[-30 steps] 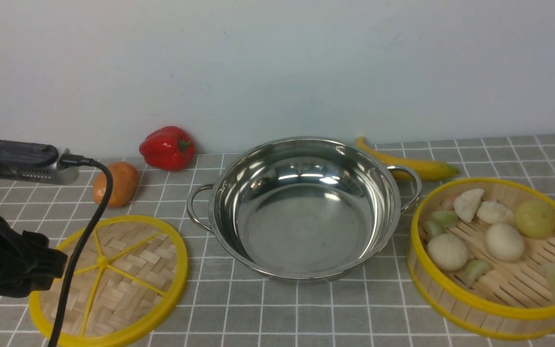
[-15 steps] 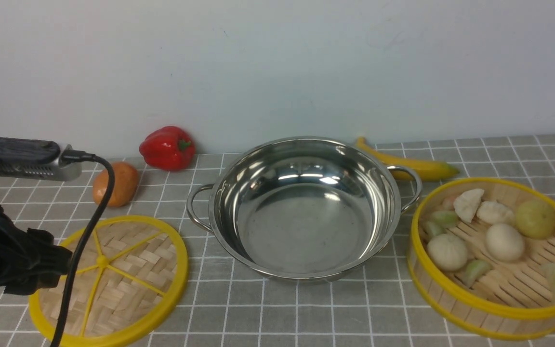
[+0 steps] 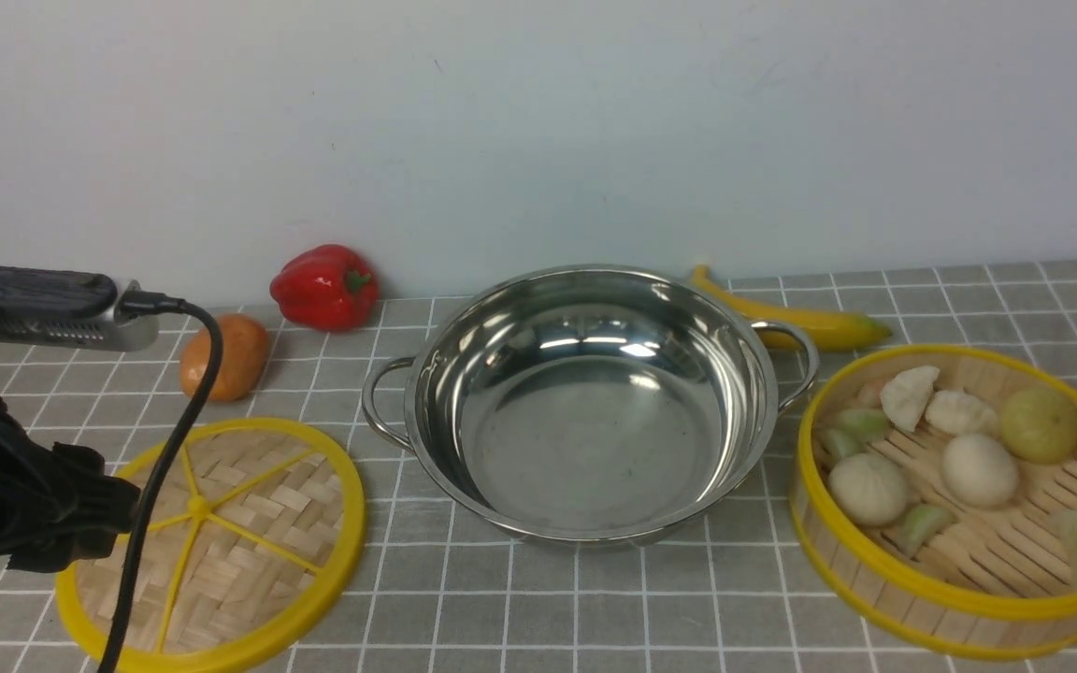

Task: Place the steamer in the pot on the grey tablecloth, and put the lid on the steamer.
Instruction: 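Reach for and grasp the rim of the bamboo steamer holding the buns with the right gripper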

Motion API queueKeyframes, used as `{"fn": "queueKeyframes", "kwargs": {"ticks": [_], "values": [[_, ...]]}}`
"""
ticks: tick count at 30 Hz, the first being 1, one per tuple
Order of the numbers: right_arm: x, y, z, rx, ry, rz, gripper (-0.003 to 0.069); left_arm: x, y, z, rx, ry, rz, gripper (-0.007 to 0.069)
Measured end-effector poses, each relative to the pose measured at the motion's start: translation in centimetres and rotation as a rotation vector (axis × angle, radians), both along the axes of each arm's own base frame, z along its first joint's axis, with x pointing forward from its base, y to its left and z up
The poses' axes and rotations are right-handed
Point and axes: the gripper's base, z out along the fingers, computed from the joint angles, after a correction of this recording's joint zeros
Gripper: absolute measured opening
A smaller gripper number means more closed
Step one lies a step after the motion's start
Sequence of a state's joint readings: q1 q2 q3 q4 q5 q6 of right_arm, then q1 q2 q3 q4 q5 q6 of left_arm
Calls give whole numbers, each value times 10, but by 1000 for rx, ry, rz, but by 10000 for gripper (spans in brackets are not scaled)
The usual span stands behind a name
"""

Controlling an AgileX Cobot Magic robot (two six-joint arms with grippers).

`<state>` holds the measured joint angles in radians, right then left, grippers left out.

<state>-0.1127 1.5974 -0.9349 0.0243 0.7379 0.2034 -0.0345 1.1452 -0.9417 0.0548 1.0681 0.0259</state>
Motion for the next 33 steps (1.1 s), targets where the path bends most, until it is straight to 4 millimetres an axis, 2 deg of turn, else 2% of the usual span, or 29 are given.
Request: {"fn": "queueKeyframes", "kwargs": {"ticks": [10, 14, 21, 33], "values": [[11, -3, -26, -12, 70, 13, 273, 0, 0, 0, 0, 0, -1, 409], [12, -3, -32, -14, 89, 15, 241, 0, 0, 0, 0, 0, -1, 409], [12, -4, -32, -19, 88, 6, 73, 0, 0, 0, 0, 0, -1, 409], [3, -7, -32, -61, 202, 35, 70, 0, 0, 0, 0, 0, -1, 409]]}}
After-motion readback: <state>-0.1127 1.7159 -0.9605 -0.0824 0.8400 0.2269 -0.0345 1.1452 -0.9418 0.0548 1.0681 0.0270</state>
